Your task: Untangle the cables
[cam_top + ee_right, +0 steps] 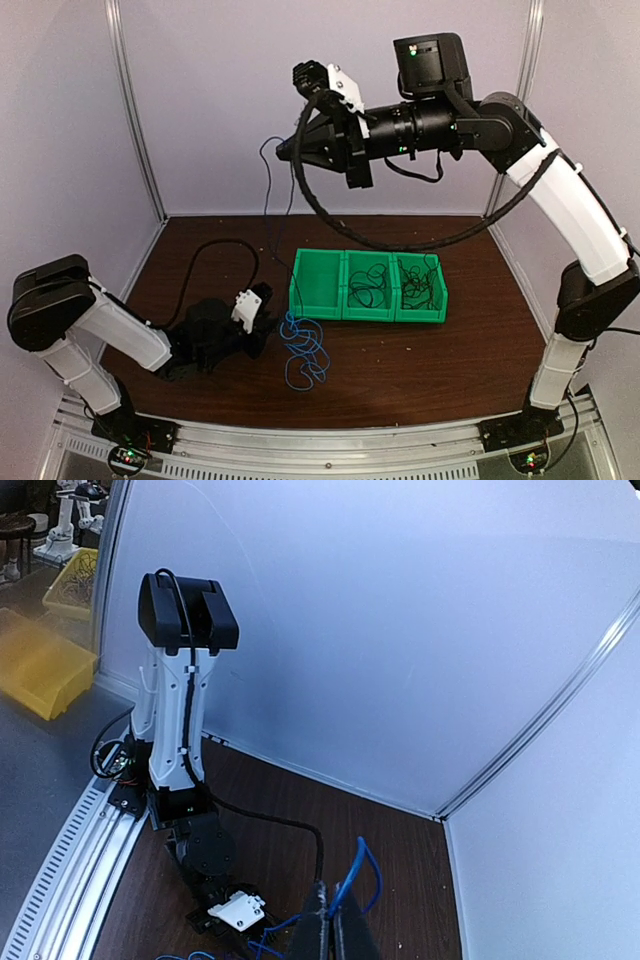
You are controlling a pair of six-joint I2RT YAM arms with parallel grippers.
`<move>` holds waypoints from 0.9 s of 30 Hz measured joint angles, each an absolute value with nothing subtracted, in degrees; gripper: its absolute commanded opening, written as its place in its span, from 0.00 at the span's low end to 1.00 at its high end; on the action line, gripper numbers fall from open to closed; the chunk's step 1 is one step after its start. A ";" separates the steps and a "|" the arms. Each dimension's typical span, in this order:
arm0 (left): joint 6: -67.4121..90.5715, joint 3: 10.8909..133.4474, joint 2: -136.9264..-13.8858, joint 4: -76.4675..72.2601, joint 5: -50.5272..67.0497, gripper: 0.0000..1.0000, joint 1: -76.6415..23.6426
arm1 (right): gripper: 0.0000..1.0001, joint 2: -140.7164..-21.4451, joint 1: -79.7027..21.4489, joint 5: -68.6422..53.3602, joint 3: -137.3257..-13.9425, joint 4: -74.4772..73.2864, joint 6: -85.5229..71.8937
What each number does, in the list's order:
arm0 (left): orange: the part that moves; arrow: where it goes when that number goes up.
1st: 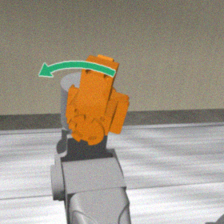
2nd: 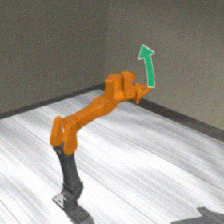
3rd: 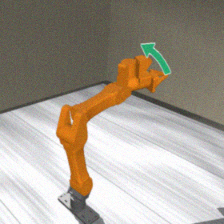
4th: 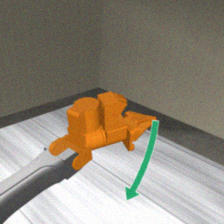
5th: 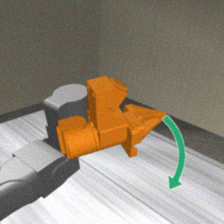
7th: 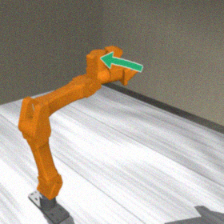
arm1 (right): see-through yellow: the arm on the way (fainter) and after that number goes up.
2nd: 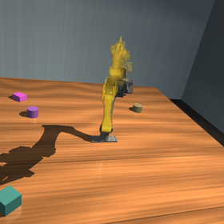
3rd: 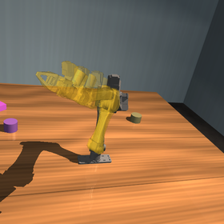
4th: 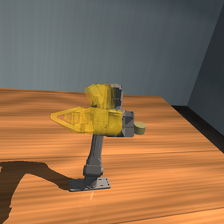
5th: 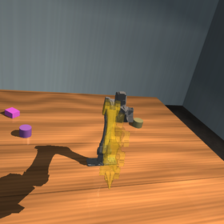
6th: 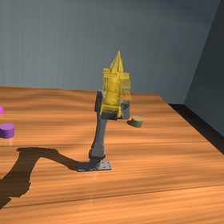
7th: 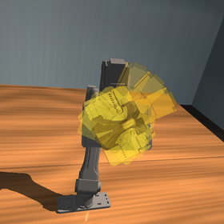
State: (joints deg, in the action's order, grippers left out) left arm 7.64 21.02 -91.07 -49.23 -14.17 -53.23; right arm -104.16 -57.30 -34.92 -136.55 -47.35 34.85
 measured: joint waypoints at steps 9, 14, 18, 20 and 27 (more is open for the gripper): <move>9.87 20.21 -84.47 -41.04 -15.90 0.38 -53.23 | 0.00 -101.86 -54.87 -39.40 -136.79 -46.54 33.89; 12.47 17.63 -68.36 -33.41 -17.82 0.44 -54.33 | 0.00 -101.80 -54.94 -39.81 -136.66 -45.30 32.47; 13.96 16.64 -56.62 -30.22 -16.64 0.46 -55.13 | 0.00 -101.67 -54.94 -38.96 -134.96 -43.72 31.35; 14.02 16.56 -53.23 -29.54 -14.87 0.47 -55.24 | 0.00 -101.67 -54.94 -38.20 -134.23 -43.66 31.07; 13.21 16.56 -54.41 -29.08 -6.52 0.48 -56.40 | 0.00 -101.65 -54.94 -35.24 -132.84 -41.85 30.09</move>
